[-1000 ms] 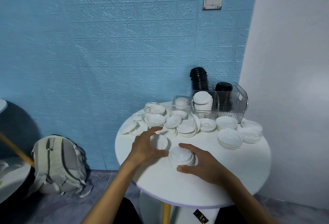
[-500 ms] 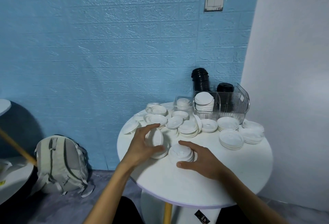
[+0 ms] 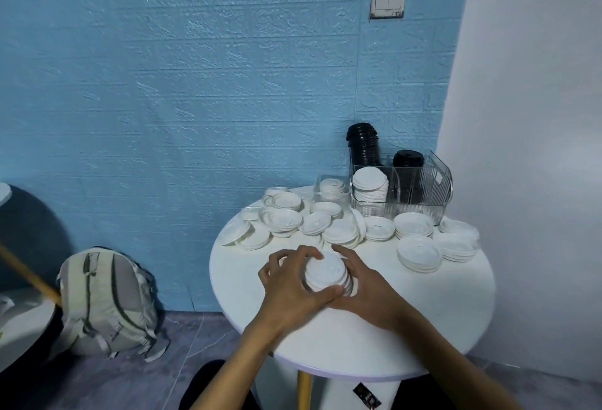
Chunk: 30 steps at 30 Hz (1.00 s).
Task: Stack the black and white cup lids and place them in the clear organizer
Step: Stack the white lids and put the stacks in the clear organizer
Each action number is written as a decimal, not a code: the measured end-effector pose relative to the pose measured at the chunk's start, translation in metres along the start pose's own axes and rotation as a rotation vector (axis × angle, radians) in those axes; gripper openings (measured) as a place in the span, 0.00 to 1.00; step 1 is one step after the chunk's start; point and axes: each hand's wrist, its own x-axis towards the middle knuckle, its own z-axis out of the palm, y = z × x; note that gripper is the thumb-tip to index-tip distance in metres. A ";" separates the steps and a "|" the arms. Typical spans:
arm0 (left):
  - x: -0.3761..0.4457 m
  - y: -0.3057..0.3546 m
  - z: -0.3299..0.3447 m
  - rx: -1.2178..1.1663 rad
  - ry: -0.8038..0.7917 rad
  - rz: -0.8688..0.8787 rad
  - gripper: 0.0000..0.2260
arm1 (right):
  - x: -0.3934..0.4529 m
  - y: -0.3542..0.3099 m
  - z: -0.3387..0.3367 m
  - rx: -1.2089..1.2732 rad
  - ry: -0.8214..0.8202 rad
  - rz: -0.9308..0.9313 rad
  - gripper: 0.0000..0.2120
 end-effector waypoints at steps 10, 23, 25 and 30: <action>-0.001 -0.002 0.001 0.085 -0.014 0.031 0.25 | 0.001 0.010 0.003 -0.062 0.051 -0.066 0.33; -0.004 -0.003 -0.001 0.238 -0.068 0.029 0.25 | 0.002 0.010 0.003 -0.122 0.061 -0.023 0.33; -0.005 -0.006 -0.005 0.311 -0.074 0.071 0.25 | 0.001 0.007 0.002 -0.120 0.070 -0.016 0.32; -0.004 -0.016 -0.021 0.201 -0.058 -0.031 0.29 | 0.001 -0.002 0.002 -0.140 0.046 -0.016 0.22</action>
